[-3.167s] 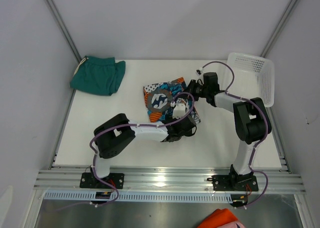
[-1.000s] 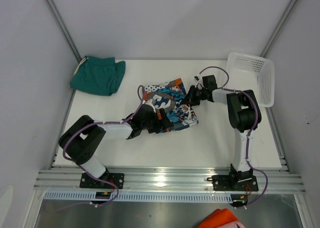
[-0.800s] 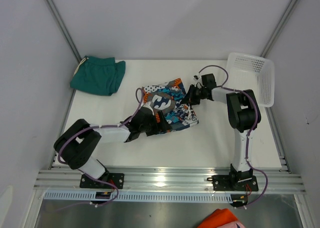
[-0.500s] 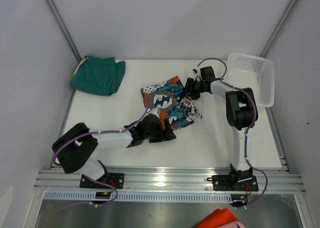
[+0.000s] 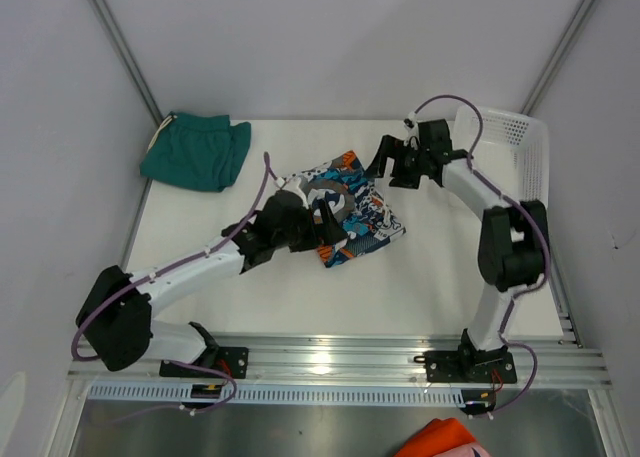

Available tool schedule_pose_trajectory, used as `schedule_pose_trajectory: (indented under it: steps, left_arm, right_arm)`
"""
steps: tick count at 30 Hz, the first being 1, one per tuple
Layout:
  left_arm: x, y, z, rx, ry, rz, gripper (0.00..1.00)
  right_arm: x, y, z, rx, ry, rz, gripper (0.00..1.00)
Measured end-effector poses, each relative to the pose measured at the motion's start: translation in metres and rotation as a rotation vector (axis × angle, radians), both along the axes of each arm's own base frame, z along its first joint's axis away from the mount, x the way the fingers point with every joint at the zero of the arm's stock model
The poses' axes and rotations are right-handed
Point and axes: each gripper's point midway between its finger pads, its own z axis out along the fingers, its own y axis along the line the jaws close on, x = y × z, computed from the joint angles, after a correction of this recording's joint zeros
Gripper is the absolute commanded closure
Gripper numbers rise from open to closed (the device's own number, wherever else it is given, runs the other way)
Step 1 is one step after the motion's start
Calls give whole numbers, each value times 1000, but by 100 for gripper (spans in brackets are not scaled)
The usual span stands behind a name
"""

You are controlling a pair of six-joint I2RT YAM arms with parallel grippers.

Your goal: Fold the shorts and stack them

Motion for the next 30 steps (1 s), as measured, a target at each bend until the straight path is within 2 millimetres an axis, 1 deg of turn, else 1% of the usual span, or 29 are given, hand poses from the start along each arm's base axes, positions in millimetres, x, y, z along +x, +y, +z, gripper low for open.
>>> schedule_pose_trajectory:
  steps: [3, 4, 5, 6, 8, 10, 13, 15, 17, 20, 23, 27, 30]
  left_arm:
    - [30, 21, 16, 10, -35, 56, 5]
    - [40, 29, 19, 26, -45, 75, 5]
    - [50, 36, 23, 44, -57, 89, 5]
    - [59, 41, 26, 61, -70, 99, 5]
    - [73, 44, 29, 101, -88, 97, 6]
    - [84, 40, 28, 128, -99, 83, 6]
    - [90, 39, 11, 166, -81, 68, 6]
    - [91, 40, -1, 190, -61, 62, 5]
    - [97, 49, -10, 209, -44, 75, 6]
    - [109, 68, -21, 232, -20, 109, 6]
    - [114, 84, -26, 255, -4, 137, 6]
    - [113, 87, -26, 271, -6, 128, 5]
    - [112, 89, -24, 282, -13, 124, 5]
  right_arm:
    - [-32, -8, 37, 24, -59, -78, 1]
    - [-43, -9, 44, 35, -72, -99, 0]
    - [-58, -8, 48, 58, -74, -129, 1]
    - [-72, -7, 48, 73, -66, -160, 1]
    - [-99, -1, 38, 88, -34, -214, 1]
    - [-129, 11, 18, 76, 33, -267, 0]
    - [-164, 28, -8, 62, 123, -342, 0]
    - [-178, 32, -19, 80, 162, -388, 0]
    - [-186, 30, -28, 110, 189, -451, 1]
    - [-193, 30, -40, 134, 221, -522, 0]
    - [-191, 39, -39, 180, 224, -551, 0]
    - [-182, 51, -39, 249, 229, -588, 1]
    - [-176, 56, -51, 268, 251, -623, 1]
